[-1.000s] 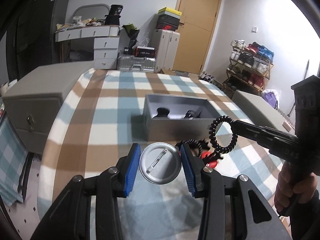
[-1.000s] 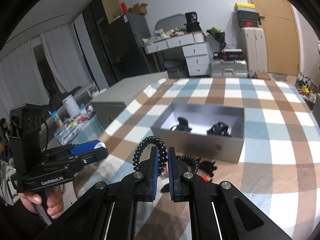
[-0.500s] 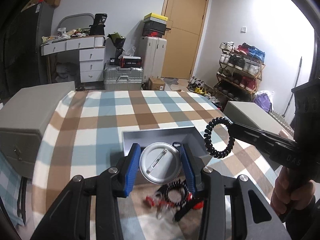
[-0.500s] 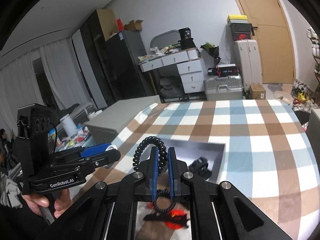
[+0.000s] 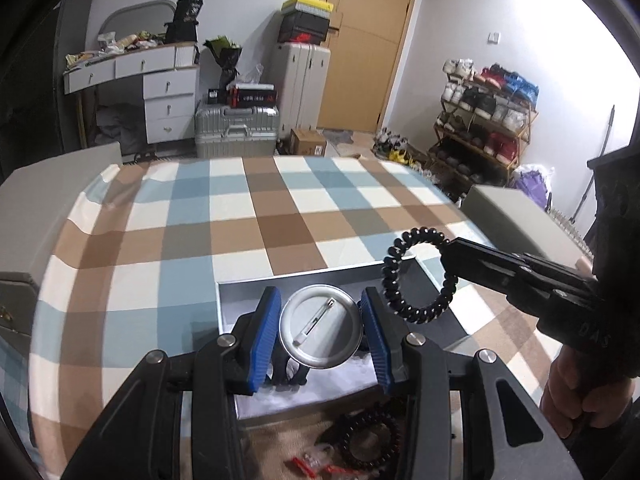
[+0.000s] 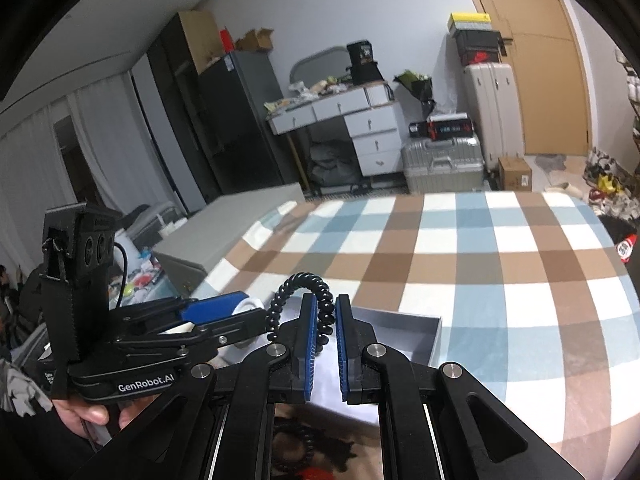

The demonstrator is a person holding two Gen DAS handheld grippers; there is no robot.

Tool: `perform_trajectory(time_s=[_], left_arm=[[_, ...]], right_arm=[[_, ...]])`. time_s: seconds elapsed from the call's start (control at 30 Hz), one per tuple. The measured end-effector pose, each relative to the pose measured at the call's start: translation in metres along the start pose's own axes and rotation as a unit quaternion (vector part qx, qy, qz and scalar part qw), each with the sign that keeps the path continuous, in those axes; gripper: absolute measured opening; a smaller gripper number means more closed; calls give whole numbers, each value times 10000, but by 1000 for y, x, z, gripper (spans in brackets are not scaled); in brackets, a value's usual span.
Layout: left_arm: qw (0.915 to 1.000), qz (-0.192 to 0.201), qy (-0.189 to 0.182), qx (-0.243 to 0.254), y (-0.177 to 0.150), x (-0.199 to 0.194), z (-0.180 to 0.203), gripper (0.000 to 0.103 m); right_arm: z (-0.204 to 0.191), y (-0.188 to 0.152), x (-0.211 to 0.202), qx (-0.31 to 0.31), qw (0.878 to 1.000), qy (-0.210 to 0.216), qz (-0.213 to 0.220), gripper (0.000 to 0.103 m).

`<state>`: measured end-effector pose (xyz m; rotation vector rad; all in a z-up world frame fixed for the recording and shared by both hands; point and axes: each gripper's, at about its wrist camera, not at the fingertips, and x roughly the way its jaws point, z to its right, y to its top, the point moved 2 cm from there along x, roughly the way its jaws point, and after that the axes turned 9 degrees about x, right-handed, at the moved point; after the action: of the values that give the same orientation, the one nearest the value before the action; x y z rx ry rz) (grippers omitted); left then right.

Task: Organize jewelry
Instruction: 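Carry the badge and the coil hair tie over the grey box, then release the badge and the coil hair tie into the box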

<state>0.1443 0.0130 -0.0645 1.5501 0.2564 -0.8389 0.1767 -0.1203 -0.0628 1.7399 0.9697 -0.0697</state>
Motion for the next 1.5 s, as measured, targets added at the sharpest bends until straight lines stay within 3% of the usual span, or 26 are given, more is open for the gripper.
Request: perform_trajectory(time_s=[0.5, 0.77, 0.8, 0.87, 0.9, 0.97, 1.03, 1.23, 1.4, 1.5], left_arm=[[9993, -351, -100, -128, -4, 29, -7, 36], [9991, -385, -97, -114, -4, 32, -8, 36], [9991, -393, -118, -120, -4, 30, -8, 40], [9988, -415, -197, -137, -3, 30, -7, 52], [9989, -377, -234, -172, -3, 27, -7, 61], [9989, -299, -284, -224, -2, 22, -7, 67], [9992, -186, -236, -245, -2, 14, -8, 67], [9998, 26, 12, -183, -4, -9, -6, 68], [9996, 109, 201, -189, -9, -24, -8, 69], [9992, 135, 334, -193, -14, -30, -8, 69]], right_arm=[[24, -10, 38, 118, 9990, -115, -422, 9], [27, -9, 40, 235, 9988, -12, -435, 12], [26, -9, 38, 227, 9990, -11, -381, 12], [24, -9, 34, 195, 9993, -24, -321, 26], [23, -10, 31, 161, 9994, -40, -288, 29], [23, -11, 27, 166, 9995, -77, -261, 32], [22, -11, 22, 205, 9994, 57, -255, 32], [16, -10, 1, 200, 9998, -47, -2, 50], [8, -9, -18, 167, 9996, -131, 181, 53], [1, -13, -32, 109, 9992, -172, 343, 67]])
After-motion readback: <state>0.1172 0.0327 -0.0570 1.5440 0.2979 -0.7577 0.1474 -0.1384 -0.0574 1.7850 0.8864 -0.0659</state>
